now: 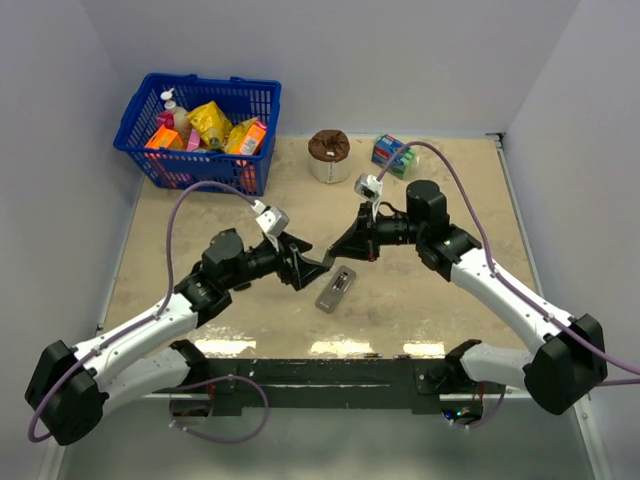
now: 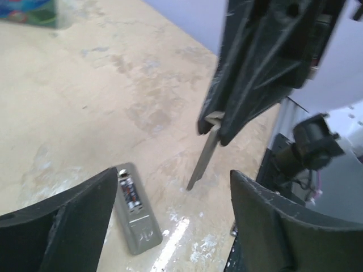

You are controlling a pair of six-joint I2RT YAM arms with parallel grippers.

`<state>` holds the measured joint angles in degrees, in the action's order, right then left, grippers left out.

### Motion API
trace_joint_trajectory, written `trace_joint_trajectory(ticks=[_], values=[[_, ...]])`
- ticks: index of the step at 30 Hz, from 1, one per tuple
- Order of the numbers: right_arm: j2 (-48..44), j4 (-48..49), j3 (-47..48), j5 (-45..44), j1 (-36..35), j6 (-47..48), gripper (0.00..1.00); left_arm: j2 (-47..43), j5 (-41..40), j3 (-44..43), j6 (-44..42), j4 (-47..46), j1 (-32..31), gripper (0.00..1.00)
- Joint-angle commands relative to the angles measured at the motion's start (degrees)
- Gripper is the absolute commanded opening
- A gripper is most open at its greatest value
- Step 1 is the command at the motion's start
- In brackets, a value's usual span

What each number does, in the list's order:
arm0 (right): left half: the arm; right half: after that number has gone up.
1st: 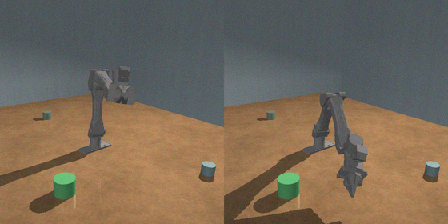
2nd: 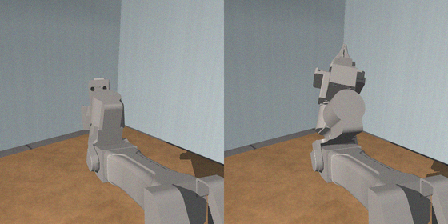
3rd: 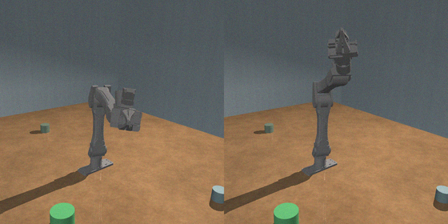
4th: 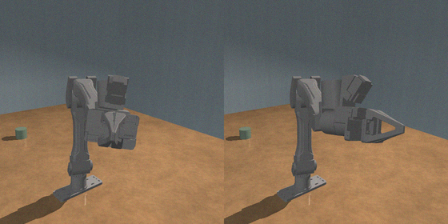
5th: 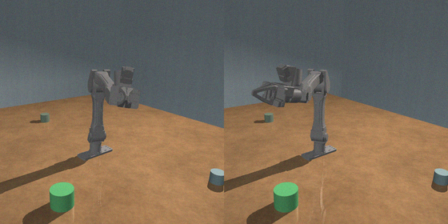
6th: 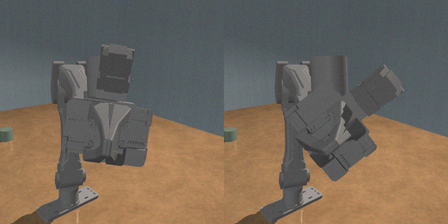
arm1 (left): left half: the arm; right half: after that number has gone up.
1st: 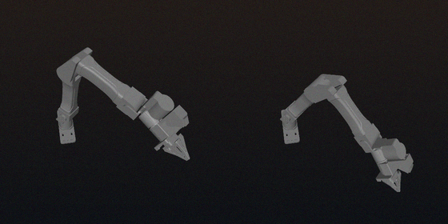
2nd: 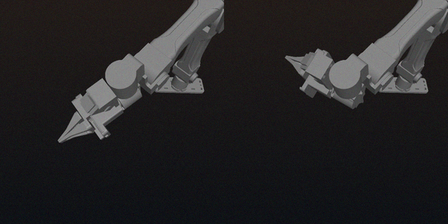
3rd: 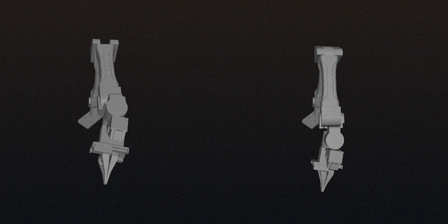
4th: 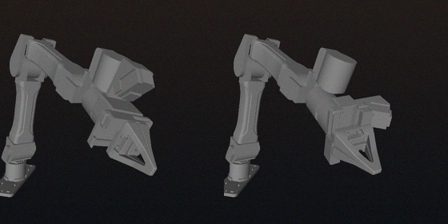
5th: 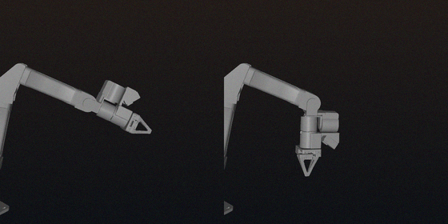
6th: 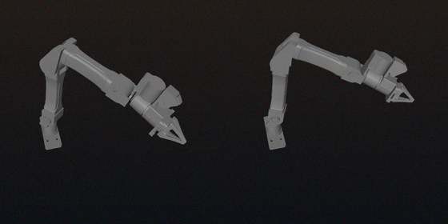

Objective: Load the batteries into the remote control
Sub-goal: Adjust the battery cover.

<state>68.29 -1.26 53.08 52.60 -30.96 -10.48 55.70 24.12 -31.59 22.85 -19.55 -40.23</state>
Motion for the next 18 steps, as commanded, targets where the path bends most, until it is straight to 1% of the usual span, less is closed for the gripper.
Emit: trace_joint_trajectory(ticks=[1,2,3,4,5,6,8,9,11,14,18], values=[[1.2,-4.2,2.6,-7.6,2.0,-0.7,0.0,-2.7,-19.3,-0.6,4.1,11.1,0.3,0.89],[1.6,-4.7,2.4,-8.6,2.7,-0.9,0.0,-2.9,-23.0,-1.6,7.8,17.0,0.3,0.94],[1.8,-5.0,2.1,-9.5,3.3,-1.4,0.0,-2.9,-30.0,-2.4,9.5,20.4,0.3,0.96],[2.4,-5.3,1.8,-11.4,3.8,-2.5,0.0,-2.8,-33.1,-3.0,11.1,24.5,0.3,0.96],[2.7,-5.4,0.9,-12.0,4.7,-3.0,0.0,-2.1,-35.8,-4.1,13.9,30.7,0.4,0.96],[3.2,-5.4,0.5,-12.1,5.2,-3.4,0.0,-1.6,-40.5,-4.8,15.3,33.6,0.3,0.97],[4.5,-5.5,-0.2,-12.8,5.9,-4.2,0.0,-0.3,-43.8,-5.8,18.4,39.7,0.7,1.0],[5.1,-5.5,-0.3,-13.0,6.0,-4.5,0.0,0.2,-45.7,-5.9,18.9,41.0,0.9,1.0],[6.8,-5.7,-1.0,-14.6,6.1,-4.5,0.0,1.2,-47.1,-6.2,19.2,43.3,1.6,1.0],[10.3,-5.9,-1.9,-15.2,7.1,-5.1,0.0,2.6,-47.1,-6.5,17.0,43.4,2.2,1.0],[14.5,-4.2,-3.8,-13.7,8.2,-6.8,0.0,4.2,-45.0,-6.6,15.4,42.8,2.2,1.0]])
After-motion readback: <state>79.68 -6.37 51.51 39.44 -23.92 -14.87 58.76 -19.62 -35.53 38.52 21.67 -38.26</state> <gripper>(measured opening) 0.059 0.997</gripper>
